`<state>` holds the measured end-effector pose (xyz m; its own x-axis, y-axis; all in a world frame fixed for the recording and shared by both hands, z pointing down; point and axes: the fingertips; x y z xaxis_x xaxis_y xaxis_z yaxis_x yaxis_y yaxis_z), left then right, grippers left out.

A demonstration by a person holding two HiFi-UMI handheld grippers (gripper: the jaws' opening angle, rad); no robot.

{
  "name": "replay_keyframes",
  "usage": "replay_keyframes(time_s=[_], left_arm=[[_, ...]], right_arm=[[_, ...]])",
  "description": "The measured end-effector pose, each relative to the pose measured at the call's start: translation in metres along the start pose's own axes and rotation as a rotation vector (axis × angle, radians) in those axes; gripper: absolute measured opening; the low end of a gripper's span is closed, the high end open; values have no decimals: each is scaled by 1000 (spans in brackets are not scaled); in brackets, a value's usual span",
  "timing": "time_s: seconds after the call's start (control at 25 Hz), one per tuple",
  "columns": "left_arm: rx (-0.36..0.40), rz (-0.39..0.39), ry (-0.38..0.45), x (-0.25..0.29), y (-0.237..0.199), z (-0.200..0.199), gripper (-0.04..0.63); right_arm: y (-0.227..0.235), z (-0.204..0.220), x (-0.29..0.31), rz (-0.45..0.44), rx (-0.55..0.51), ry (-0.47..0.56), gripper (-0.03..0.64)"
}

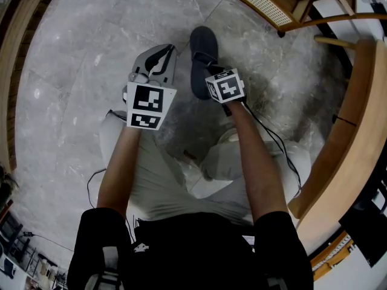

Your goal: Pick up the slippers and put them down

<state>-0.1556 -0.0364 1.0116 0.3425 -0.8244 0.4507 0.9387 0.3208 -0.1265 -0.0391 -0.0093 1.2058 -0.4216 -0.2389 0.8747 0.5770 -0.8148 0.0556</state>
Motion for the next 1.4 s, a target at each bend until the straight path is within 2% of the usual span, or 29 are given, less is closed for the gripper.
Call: replay_keyframes(time_s=[0.56, 0.84, 1.0, 1.24, 1.4], left_arm=[[-3, 6, 9, 7, 4, -4, 12], [-12, 2, 4, 10, 1, -3, 12], [-18, 4, 3, 13, 0, -4, 12], [-41, -1, 9, 15, 2, -14, 12], [-50, 1, 2, 11, 2, -30, 12]], right_arm=[[10, -7, -6, 19, 3, 27, 41], [19, -18, -17, 50, -21, 48, 5], [28, -39, -32, 75, -26, 96, 1], [47, -77, -67, 136, -11, 232, 0], [48, -100, -95, 129, -13, 301, 0]])
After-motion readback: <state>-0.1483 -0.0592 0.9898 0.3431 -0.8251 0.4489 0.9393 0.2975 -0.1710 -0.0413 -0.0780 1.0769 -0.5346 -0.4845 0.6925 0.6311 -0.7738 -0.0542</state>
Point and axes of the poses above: the fingertips, and each gripper's own axes: x forward along the fingers, y to its right, z out of its underside, and after that the axes turned 12 degrees about -x, right-handed
